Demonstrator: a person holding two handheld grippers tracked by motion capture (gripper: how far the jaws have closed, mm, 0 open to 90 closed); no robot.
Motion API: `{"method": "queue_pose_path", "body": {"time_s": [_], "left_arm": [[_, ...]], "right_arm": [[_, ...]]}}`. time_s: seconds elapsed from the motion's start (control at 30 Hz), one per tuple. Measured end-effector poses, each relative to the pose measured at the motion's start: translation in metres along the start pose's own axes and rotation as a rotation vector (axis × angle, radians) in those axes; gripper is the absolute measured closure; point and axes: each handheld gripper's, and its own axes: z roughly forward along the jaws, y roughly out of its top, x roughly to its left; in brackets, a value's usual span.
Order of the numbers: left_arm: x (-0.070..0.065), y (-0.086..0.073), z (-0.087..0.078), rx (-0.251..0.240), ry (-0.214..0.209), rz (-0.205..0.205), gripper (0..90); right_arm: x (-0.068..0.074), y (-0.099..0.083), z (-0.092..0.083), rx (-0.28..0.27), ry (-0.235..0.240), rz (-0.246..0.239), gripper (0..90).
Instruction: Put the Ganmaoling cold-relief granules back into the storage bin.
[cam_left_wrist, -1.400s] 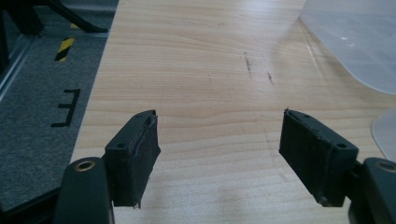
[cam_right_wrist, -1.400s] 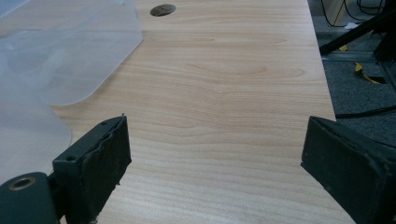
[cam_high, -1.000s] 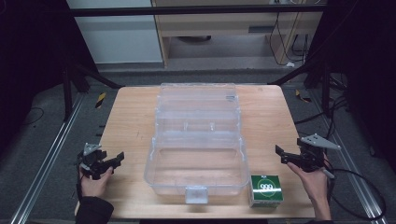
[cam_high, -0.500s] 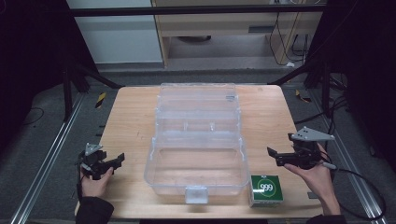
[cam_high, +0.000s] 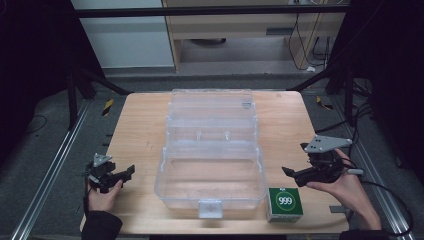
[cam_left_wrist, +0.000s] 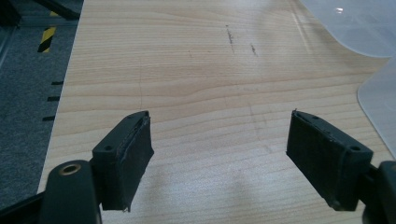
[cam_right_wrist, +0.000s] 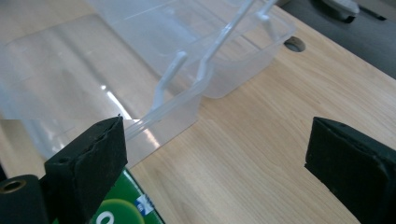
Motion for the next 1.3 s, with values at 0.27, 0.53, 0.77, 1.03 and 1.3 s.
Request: {"method": "queue_pose_path", "body": {"time_s": [0.27,0.53,0.77,1.03,1.3], "left_arm": [[-0.002,0.000,0.001,0.004,-0.008,0.016,22.0],[-0.004,0.000,0.001,0.008,-0.012,0.027,22.1],[-0.005,0.000,0.001,0.006,-0.015,0.035,22.3],[-0.005,0.000,0.001,0.010,-0.016,0.044,22.4],[-0.006,0.000,0.002,0.012,-0.017,0.047,22.4]], "right_arm": [[0.007,0.007,-0.010,0.059,0.069,-0.101,4.9],[0.017,0.013,-0.011,0.142,0.114,-0.207,4.2],[0.026,0.015,-0.010,0.209,0.143,-0.292,4.1],[0.036,0.014,-0.003,0.311,0.174,-0.367,4.0],[0.043,0.008,0.003,0.371,0.226,-0.421,3.9]]}}
